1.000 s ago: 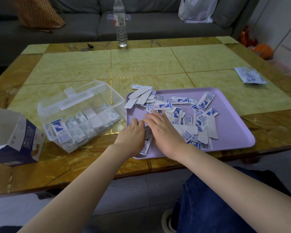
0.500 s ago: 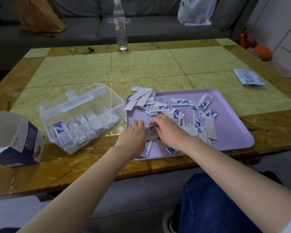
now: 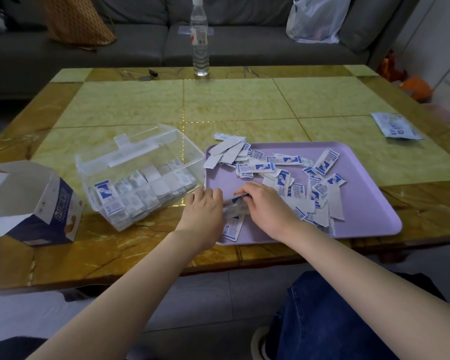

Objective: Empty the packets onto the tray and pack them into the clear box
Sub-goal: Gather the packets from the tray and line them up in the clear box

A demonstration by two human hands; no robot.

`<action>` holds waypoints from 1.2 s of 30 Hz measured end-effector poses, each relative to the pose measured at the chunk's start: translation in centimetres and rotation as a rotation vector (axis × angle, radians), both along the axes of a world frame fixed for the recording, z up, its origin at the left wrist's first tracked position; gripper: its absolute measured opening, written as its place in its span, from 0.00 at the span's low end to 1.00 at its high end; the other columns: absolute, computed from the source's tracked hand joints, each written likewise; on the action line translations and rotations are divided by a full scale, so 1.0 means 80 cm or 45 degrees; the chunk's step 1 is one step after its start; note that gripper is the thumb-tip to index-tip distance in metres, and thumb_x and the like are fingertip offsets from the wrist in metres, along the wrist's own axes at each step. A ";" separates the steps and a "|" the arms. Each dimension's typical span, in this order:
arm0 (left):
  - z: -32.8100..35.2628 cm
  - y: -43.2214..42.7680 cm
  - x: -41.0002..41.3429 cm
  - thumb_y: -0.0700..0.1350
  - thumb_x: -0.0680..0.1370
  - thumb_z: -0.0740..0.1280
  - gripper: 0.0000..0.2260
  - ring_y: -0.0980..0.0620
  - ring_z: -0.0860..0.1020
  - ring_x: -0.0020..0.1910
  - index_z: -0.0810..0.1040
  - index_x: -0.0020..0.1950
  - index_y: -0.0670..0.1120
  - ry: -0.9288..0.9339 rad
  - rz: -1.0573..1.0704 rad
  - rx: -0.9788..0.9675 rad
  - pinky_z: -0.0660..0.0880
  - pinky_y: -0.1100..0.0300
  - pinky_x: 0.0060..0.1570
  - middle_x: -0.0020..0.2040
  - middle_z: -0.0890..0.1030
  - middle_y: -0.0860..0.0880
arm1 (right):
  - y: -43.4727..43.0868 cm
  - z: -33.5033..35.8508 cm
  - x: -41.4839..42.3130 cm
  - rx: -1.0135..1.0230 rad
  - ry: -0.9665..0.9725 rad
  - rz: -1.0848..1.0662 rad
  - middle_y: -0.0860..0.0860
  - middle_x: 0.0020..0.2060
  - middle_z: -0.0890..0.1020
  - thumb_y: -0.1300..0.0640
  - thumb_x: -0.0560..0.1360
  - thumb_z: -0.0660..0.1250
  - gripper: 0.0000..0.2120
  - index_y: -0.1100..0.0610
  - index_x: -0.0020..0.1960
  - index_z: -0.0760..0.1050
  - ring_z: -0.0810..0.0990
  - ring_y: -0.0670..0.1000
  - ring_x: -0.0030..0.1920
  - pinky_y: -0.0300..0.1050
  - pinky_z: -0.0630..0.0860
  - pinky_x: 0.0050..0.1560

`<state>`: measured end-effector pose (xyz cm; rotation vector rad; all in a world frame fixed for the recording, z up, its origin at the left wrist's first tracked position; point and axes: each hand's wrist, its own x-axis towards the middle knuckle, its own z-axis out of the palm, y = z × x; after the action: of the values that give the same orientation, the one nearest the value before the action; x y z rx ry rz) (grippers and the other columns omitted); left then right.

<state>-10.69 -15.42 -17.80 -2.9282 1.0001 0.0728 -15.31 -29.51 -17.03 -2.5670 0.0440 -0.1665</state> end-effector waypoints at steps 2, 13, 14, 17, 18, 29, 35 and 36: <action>0.013 0.004 -0.001 0.44 0.80 0.55 0.07 0.44 0.68 0.57 0.64 0.56 0.43 0.027 0.017 -0.178 0.63 0.55 0.56 0.55 0.72 0.45 | 0.004 0.008 -0.001 0.019 -0.060 0.010 0.54 0.53 0.78 0.66 0.78 0.58 0.10 0.61 0.56 0.75 0.75 0.52 0.55 0.41 0.71 0.56; 0.075 0.052 0.015 0.44 0.81 0.53 0.06 0.43 0.75 0.44 0.68 0.55 0.45 0.033 0.148 -0.766 0.65 0.54 0.36 0.49 0.78 0.47 | 0.052 0.052 -0.002 0.222 -0.083 0.032 0.50 0.48 0.79 0.54 0.82 0.51 0.15 0.56 0.63 0.69 0.80 0.49 0.41 0.47 0.77 0.44; 0.078 0.058 0.017 0.44 0.81 0.54 0.06 0.43 0.74 0.43 0.69 0.55 0.46 0.017 0.156 -0.779 0.65 0.54 0.35 0.48 0.78 0.47 | 0.058 0.057 0.000 0.235 -0.084 0.045 0.50 0.46 0.80 0.54 0.82 0.51 0.14 0.56 0.62 0.71 0.80 0.47 0.39 0.44 0.77 0.42; 0.089 0.078 0.023 0.44 0.81 0.55 0.05 0.45 0.73 0.39 0.68 0.54 0.47 0.012 0.169 -0.843 0.67 0.53 0.35 0.45 0.78 0.47 | 0.076 0.074 0.012 0.224 -0.091 0.096 0.50 0.39 0.81 0.56 0.82 0.54 0.12 0.57 0.57 0.74 0.81 0.46 0.34 0.36 0.75 0.35; 0.092 0.084 0.025 0.43 0.80 0.55 0.05 0.45 0.73 0.39 0.68 0.54 0.47 0.027 0.169 -0.879 0.69 0.52 0.35 0.44 0.78 0.47 | 0.082 0.079 0.016 0.257 -0.072 0.100 0.49 0.37 0.81 0.57 0.81 0.56 0.11 0.56 0.57 0.74 0.81 0.45 0.34 0.34 0.75 0.35; 0.107 0.153 0.049 0.40 0.80 0.56 0.06 0.57 0.68 0.31 0.71 0.53 0.46 0.136 0.117 -0.992 0.63 0.66 0.29 0.35 0.73 0.54 | 0.132 0.114 0.072 0.237 0.052 0.193 0.59 0.38 0.82 0.54 0.76 0.65 0.09 0.57 0.44 0.81 0.76 0.57 0.37 0.48 0.73 0.39; 0.103 0.177 0.053 0.41 0.80 0.58 0.11 0.48 0.72 0.42 0.67 0.62 0.45 -0.035 0.279 -0.980 0.59 0.60 0.39 0.47 0.74 0.48 | 0.158 0.123 0.094 0.059 0.024 0.270 0.59 0.33 0.78 0.56 0.75 0.65 0.10 0.62 0.43 0.80 0.69 0.49 0.34 0.39 0.63 0.32; 0.100 0.181 0.053 0.40 0.79 0.58 0.13 0.46 0.72 0.48 0.66 0.64 0.44 -0.097 0.342 -0.972 0.61 0.59 0.42 0.52 0.74 0.46 | 0.161 0.123 0.100 0.048 -0.006 0.253 0.59 0.33 0.77 0.57 0.75 0.65 0.10 0.63 0.43 0.80 0.69 0.49 0.34 0.39 0.61 0.31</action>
<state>-6.42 -0.91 -9.82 -3.6887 0.7247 -0.5225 -7.27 -16.66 -7.20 -2.5145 -0.2068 -0.0955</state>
